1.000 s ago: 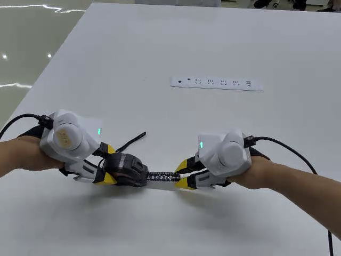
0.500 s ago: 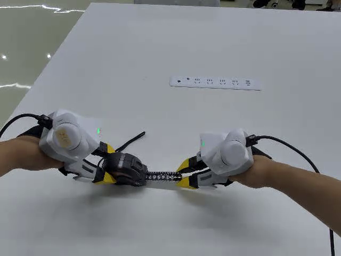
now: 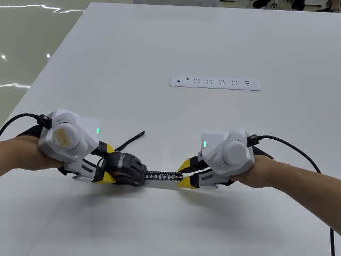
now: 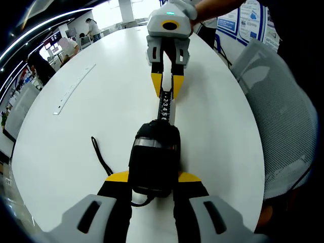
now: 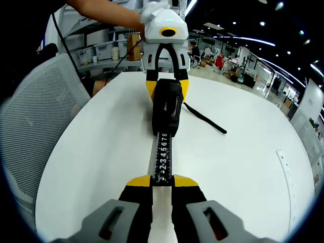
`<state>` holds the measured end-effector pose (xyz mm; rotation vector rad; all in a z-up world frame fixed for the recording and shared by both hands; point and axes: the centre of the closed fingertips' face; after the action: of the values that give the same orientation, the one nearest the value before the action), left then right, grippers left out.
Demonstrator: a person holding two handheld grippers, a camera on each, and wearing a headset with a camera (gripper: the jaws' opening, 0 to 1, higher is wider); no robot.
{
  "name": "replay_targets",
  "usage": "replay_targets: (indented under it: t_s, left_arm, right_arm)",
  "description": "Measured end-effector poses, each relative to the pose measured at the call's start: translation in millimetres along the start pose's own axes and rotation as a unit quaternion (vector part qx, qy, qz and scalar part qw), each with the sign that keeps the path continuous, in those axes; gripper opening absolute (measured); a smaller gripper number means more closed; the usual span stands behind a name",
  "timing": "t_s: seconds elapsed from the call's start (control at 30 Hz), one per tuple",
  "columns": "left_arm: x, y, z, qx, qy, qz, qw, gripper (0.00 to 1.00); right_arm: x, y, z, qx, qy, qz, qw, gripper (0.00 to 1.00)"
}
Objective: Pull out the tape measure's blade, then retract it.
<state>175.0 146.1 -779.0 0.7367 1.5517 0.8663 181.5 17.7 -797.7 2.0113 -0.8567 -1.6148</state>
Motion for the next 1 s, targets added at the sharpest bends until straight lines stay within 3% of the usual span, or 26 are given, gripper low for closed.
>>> replay_targets:
  t_s: [1.0]
  left_arm:
    - [-0.8,-0.4,-0.4,-0.001,0.002,-0.001,1.0000,0.26]
  right_arm:
    - [7.0,5.9,-0.7,0.000,0.000,0.003,1.0000,0.12]
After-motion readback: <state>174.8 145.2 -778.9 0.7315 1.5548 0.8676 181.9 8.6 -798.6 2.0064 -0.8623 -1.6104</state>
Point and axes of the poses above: the centre of the closed fingertips' face, and the gripper's own axes: y roughly backward along the fingers, z roughly to its left, x roughly out of its underside, and after that the axes turned 12 degrees about x, right-handed
